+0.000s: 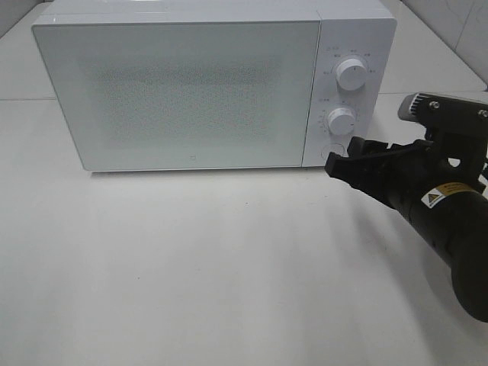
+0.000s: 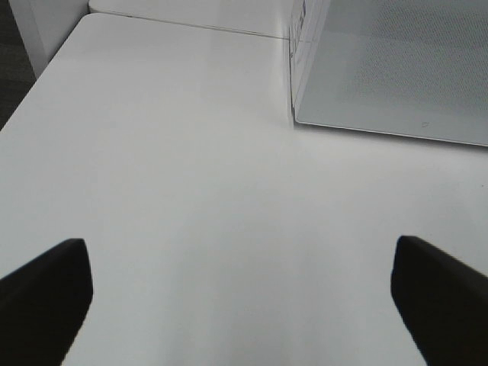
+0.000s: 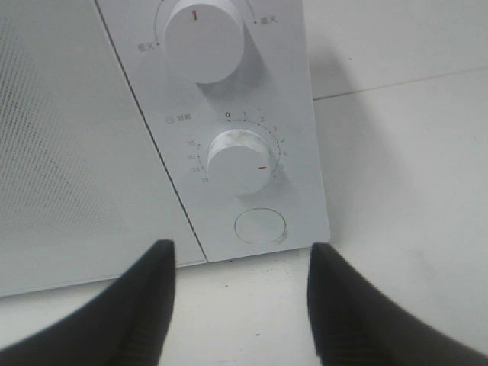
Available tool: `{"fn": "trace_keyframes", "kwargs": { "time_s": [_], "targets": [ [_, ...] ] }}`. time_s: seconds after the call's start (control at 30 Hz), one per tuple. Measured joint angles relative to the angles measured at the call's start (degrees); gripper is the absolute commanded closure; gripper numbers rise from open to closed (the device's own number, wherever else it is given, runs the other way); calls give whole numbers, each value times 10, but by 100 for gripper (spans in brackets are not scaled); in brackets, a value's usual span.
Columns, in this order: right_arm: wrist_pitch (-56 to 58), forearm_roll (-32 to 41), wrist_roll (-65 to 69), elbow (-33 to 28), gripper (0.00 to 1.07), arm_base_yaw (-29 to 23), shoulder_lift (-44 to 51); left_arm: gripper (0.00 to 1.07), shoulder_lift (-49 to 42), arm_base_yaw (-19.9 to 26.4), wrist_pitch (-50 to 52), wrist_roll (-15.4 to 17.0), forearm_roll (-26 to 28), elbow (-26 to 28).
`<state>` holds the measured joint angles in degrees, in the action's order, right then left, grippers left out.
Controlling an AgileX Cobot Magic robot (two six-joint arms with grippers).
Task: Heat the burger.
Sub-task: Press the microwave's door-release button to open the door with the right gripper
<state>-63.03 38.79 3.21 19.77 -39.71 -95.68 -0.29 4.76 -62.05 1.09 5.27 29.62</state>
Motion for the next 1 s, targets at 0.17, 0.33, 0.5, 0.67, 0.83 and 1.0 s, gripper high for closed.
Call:
{"fn": "trace_keyframes", "kwargs": {
  "time_s": [0.17, 0.33, 0.5, 0.67, 0.83, 1.0],
  "targets": [
    [0, 0, 107, 0, 92, 0, 0, 4, 0, 0, 0, 0, 0, 0],
    [0, 0, 281, 0, 107, 0, 0, 4, 0, 0, 0, 0, 0, 0],
    [-1, 1, 474, 0, 107, 0, 0, 4, 0, 0, 0, 0, 0, 0],
    [21, -4, 650, 0, 107, 0, 0, 4, 0, 0, 0, 0, 0, 0],
    [21, -9, 681, 0, 107, 0, 0, 4, 0, 0, 0, 0, 0, 0],
    [29, -13, 689, 0, 107, 2, 0, 4, 0, 0, 0, 0, 0, 0]
  ]
}}
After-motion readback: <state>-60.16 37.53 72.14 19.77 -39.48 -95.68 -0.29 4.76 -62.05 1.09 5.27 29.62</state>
